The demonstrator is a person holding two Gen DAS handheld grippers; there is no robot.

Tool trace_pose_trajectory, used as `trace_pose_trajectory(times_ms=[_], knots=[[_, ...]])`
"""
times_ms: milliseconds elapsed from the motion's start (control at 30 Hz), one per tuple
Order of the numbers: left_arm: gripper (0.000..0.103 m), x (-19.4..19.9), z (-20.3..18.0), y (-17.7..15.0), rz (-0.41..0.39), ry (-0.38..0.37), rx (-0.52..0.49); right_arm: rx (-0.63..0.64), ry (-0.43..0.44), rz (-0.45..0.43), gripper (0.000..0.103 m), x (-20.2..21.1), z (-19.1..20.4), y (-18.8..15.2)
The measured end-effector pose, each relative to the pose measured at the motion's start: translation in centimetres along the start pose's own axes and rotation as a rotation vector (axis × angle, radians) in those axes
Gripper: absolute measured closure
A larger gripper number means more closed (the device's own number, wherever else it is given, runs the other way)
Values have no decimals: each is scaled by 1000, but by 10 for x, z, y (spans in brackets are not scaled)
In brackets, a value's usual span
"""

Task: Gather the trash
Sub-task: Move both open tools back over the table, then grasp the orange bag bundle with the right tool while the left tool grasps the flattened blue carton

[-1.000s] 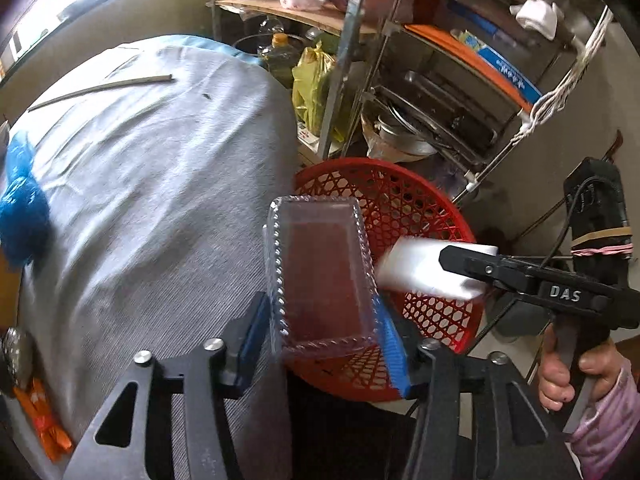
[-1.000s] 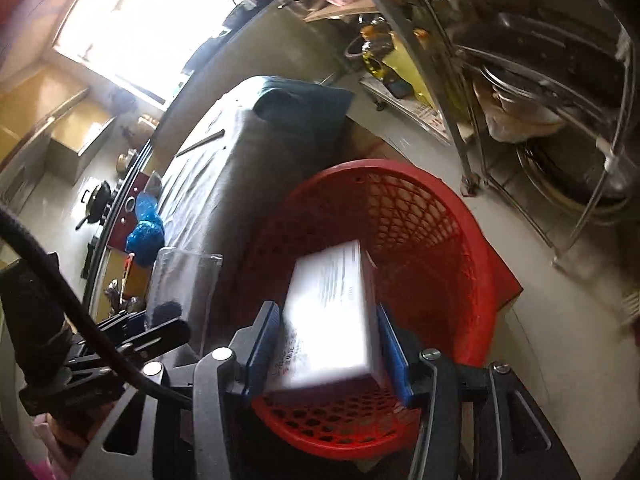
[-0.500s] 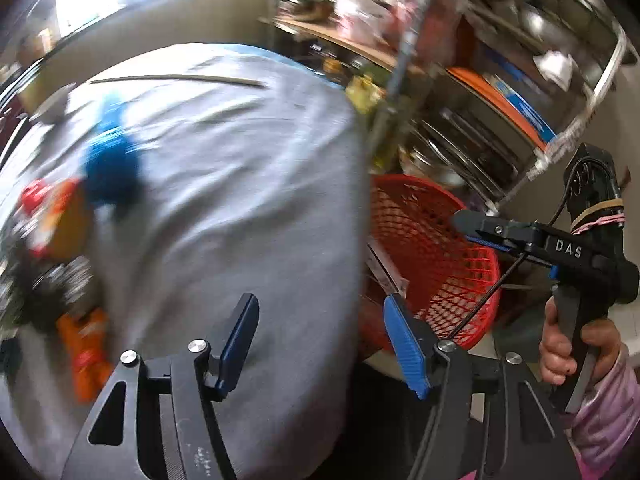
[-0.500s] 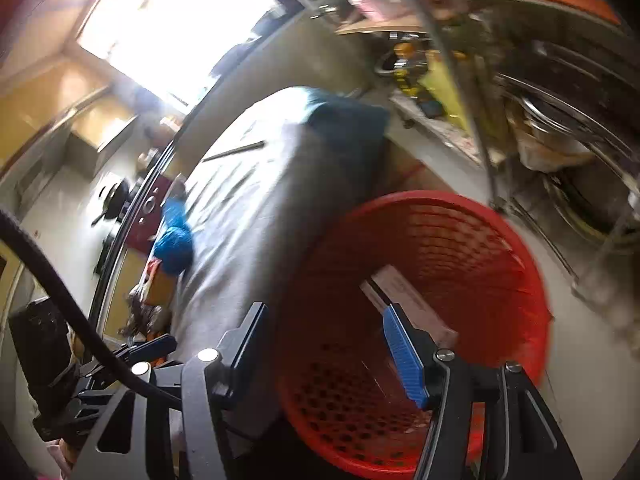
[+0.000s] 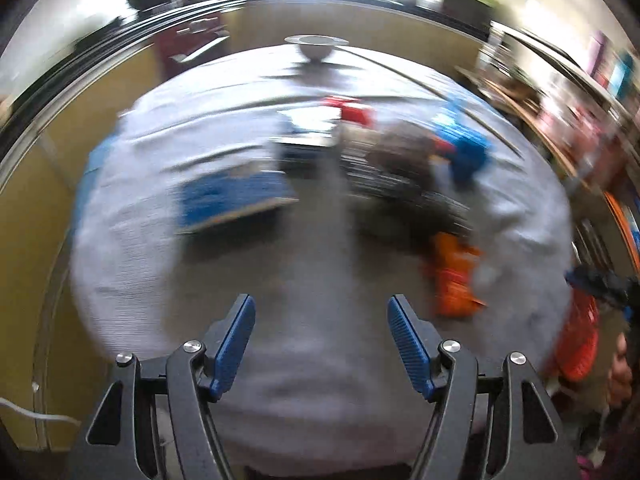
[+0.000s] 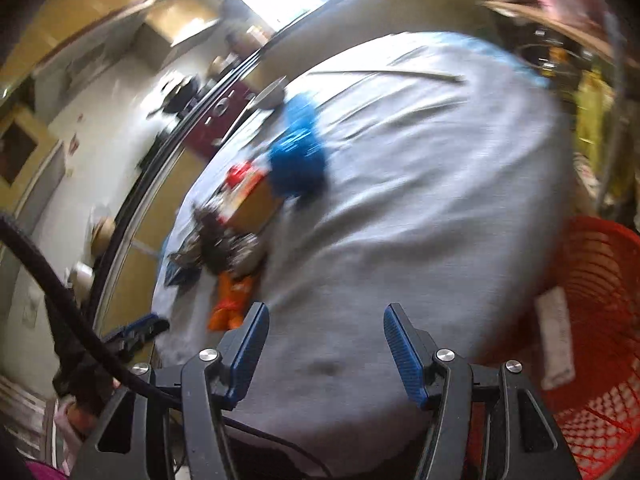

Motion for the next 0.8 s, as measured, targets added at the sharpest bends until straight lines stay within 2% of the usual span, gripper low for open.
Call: trace_pose_trajectory(times_ms=[133,367,533,633,667,700,800], knots=[[32,-4,37,8,-4,52,28,66,21,80,40,-33,42,-4],[29,-19,59,31,-21,98,-78,124,-11,202,40,-86,88,-14],[28,-41,70,52,-4,26,-137,98,-66,246,40,-120,97,-13],[28,-56,73,62,26,-50,-181,77,-110,265,40,-135,96,-12],[28,-61,72,64,32,-76,-208,79,-120,247,40,-136,96,-11],[28,-62,70,65,36,-92,-233,86,-133,248,41,-138,97,-11],[28,-67,59,72,32,-151,-345,125,-179,240,56,-142,101,-11]])
Point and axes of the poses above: each gripper's, at about its wrist camera, not at the fingertips, and x roughly against the way its jaws point, z to its left, y to its top, the point moved 5 cm from there along -x, roughly the way its jaws point, and after that the axes turned 7 degrees about -x, right-handed, at the moved point
